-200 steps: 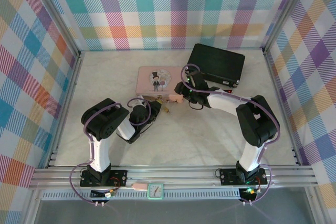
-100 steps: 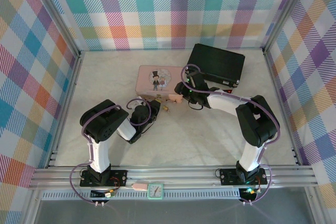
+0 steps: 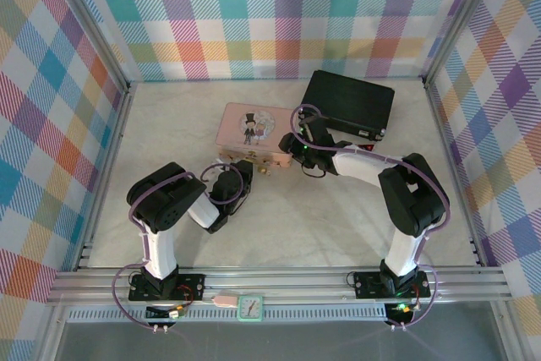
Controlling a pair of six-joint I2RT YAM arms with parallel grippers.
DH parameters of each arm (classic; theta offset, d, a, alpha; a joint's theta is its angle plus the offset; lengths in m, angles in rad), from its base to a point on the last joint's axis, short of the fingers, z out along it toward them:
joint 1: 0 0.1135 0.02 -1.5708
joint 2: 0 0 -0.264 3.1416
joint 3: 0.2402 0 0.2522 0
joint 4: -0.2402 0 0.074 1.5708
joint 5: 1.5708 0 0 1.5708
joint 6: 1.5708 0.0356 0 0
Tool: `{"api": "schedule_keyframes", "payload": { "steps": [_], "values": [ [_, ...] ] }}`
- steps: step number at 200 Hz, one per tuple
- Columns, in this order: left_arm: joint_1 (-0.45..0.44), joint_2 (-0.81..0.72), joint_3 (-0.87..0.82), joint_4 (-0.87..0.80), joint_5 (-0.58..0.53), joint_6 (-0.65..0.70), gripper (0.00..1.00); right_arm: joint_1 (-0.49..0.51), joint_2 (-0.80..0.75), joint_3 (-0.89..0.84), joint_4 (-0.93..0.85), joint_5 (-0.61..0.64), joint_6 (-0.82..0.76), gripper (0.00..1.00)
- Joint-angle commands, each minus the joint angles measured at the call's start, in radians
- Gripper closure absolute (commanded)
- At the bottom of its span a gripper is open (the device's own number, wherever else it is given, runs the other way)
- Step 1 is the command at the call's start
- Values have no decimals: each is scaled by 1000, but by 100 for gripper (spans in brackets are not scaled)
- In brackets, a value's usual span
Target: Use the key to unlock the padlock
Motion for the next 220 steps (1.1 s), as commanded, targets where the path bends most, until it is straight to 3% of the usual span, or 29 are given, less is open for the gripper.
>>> {"api": "schedule_keyframes", "payload": {
  "steps": [1,32,85,135,167,200,220],
  "values": [
    [8,-37,-30,15,-178,-43,100,-20,51,-40,-116,83,31,39],
    [10,-70,-24,-16,-237,-47,100,-21,50,-47,-104,82,44,40],
    [14,-76,-22,-6,-175,6,100,-19,30,-26,-97,79,7,40],
    [18,-190,-63,-143,14,89,100,-21,-49,7,-94,42,-142,32],
    [17,-369,-55,-445,145,203,100,-20,-120,22,-156,31,-276,29],
    [-7,-625,88,-1037,178,458,100,-21,-221,-12,-245,104,-420,26],
    [-12,-703,161,-1268,201,563,100,-21,-305,-73,-260,170,-487,23]
  ]
}}
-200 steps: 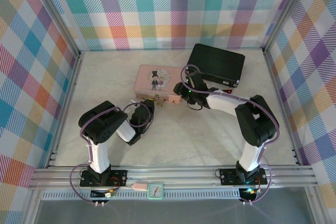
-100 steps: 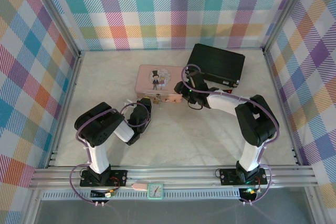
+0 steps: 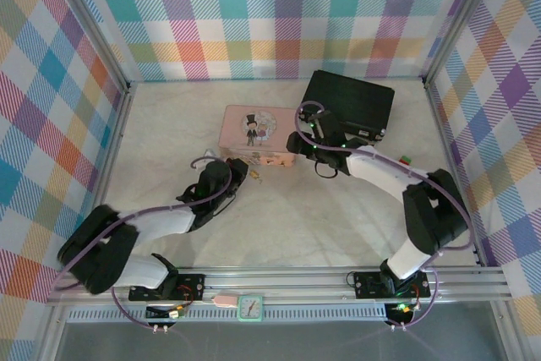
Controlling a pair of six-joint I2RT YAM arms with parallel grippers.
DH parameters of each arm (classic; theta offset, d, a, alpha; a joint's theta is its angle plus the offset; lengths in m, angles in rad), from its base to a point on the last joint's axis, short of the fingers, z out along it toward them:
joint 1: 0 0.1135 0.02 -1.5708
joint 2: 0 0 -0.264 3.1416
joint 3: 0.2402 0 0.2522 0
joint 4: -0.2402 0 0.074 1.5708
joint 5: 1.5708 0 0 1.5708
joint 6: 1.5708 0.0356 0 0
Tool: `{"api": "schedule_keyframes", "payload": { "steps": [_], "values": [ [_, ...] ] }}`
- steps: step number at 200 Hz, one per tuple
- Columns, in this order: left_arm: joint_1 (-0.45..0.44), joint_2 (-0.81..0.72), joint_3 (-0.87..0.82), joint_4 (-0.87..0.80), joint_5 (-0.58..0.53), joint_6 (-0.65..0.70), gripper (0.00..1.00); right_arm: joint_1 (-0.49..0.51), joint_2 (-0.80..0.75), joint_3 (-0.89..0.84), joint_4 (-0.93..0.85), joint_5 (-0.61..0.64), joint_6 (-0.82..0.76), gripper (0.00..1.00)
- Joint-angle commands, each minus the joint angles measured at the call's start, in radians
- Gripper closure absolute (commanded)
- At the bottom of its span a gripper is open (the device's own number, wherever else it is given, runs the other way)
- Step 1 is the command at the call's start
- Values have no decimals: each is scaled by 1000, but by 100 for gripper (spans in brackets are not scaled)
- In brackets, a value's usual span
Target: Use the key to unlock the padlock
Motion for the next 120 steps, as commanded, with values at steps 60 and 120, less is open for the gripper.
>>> {"api": "schedule_keyframes", "payload": {
  "steps": [60,120],
  "values": [
    [-66,-105,172,-805,139,301,100,-48,-280,-224,-103,356,-308,15],
    [-119,57,248,-851,110,370,100,-150,-380,-331,-46,440,-349,13]
  ]
}}
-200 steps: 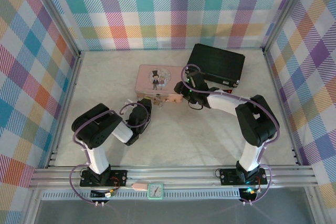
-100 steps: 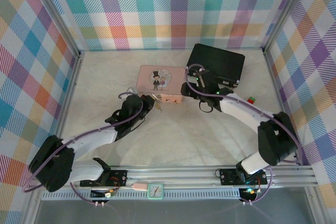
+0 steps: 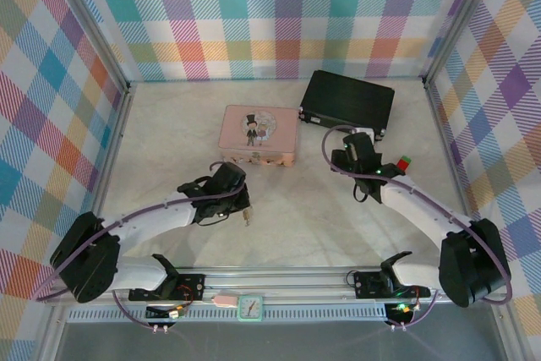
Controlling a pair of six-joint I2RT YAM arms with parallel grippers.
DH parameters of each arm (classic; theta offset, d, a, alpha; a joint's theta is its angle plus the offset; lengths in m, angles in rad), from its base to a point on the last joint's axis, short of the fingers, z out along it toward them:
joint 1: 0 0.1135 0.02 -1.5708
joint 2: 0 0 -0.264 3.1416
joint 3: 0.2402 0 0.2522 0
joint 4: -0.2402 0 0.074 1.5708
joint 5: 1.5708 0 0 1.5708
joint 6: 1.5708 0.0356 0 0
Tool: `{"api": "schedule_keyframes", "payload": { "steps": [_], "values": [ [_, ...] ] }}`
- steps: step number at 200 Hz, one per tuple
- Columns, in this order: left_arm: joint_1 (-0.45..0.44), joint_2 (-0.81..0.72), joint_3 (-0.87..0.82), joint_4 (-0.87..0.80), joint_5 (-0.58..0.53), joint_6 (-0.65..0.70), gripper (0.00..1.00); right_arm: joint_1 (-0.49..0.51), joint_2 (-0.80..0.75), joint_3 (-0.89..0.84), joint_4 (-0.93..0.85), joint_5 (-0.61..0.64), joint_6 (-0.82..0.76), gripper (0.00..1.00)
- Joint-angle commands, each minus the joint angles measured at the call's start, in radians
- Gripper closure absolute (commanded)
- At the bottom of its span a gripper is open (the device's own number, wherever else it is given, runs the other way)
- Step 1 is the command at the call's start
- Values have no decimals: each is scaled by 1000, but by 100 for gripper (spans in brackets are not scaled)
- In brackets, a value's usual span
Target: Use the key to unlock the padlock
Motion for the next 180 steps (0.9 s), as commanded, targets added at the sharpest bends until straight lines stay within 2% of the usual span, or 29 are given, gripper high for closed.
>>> {"api": "schedule_keyframes", "payload": {
  "steps": [1,23,55,69,86,117,138,163,180],
  "values": [
    [-15,52,59,-62,-21,40,100,-28,-35,-28,37,65,-40,13],
    [-16,104,89,-56,-43,60,100,-55,-48,-64,88,74,-72,13],
    [-14,114,124,-65,-92,64,54,-120,-51,-127,169,54,-109,13],
    [-14,95,134,-80,-131,63,48,-150,-59,-145,211,45,-135,13],
    [-14,56,140,-98,-197,64,35,-178,-73,-199,318,47,-199,13],
    [22,-9,171,-136,-307,137,25,-261,-72,-276,457,-7,-234,13],
    [69,-36,208,-166,-407,223,9,-305,-42,-309,569,-72,-233,13],
    [172,-51,230,-133,-471,346,0,-326,40,-309,689,-111,-259,13],
    [269,-54,224,-89,-474,401,0,-333,100,-304,765,-148,-292,13]
  ]
}}
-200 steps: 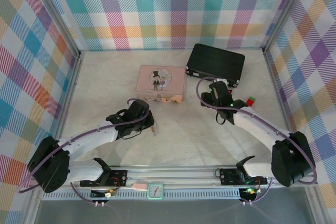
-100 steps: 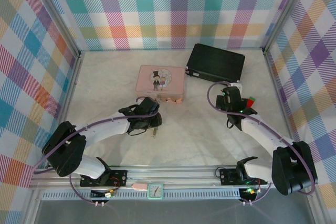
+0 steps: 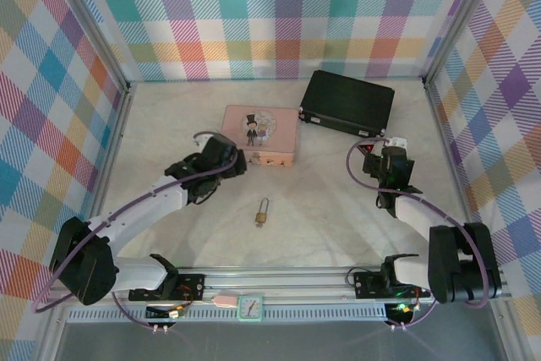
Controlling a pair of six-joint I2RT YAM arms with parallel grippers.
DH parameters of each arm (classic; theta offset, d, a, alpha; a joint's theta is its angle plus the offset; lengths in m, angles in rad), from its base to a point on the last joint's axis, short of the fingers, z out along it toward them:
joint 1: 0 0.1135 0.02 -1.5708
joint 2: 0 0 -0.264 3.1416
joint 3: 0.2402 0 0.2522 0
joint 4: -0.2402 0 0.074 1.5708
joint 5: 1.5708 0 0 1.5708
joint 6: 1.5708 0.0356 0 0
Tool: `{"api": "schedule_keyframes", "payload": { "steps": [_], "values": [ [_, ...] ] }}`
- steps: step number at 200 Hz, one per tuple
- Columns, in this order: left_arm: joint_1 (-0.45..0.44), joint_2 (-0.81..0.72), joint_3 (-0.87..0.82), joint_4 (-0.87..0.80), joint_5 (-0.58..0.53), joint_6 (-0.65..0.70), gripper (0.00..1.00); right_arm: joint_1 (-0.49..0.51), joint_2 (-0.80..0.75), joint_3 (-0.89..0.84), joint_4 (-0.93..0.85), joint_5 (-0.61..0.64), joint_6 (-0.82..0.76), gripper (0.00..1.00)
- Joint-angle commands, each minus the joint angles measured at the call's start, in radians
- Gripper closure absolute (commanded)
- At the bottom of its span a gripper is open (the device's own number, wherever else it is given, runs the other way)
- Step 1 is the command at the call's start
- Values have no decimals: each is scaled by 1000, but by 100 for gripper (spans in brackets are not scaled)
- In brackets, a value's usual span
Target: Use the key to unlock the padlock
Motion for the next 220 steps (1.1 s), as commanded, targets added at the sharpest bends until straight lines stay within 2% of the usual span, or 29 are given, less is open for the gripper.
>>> {"api": "schedule_keyframes", "payload": {
  "steps": [1,19,35,58,70,75,83,101,115,124,132,140,155,169,190,199,220],
  "values": [
    [105,-19,11,-2,-99,140,0,-10,68,2,193,-81,-59,13],
    [203,-19,-21,71,-134,179,0,-18,111,2,279,-119,-75,13],
    [267,-19,-68,184,-162,222,0,-45,144,23,284,-195,-59,12],
    [340,-5,-148,335,-197,264,0,-57,186,34,290,-235,-59,9],
    [368,8,-185,396,-212,269,0,-61,217,-1,385,-228,-49,6],
    [377,16,-198,422,-219,273,0,-63,229,-12,436,-234,-51,1],
    [382,30,-219,463,-239,288,0,-70,220,5,376,-255,-46,1],
    [389,62,-255,529,-266,323,0,-102,233,3,385,-365,-52,1],
    [394,89,-296,617,-229,351,0,-104,278,-63,573,-388,-60,1],
    [397,104,-336,710,-194,375,0,-103,256,-50,499,-368,-52,1],
    [401,121,-373,801,-163,394,0,-103,272,-59,551,-368,-56,1],
    [405,137,-401,878,-123,416,0,-102,261,-53,514,-366,-54,1],
    [414,170,-416,948,-103,457,0,-102,262,-52,519,-362,-56,1],
    [431,173,-447,1048,-29,508,1,-99,263,-52,520,-358,-59,1],
    [534,213,-523,1232,134,462,1,-99,261,-54,520,-359,-58,1],
    [534,199,-531,1213,168,471,1,-99,261,-53,518,-360,-60,1],
    [534,232,-557,1300,217,494,0,-98,262,-51,517,-360,-61,1]
  ]
}}
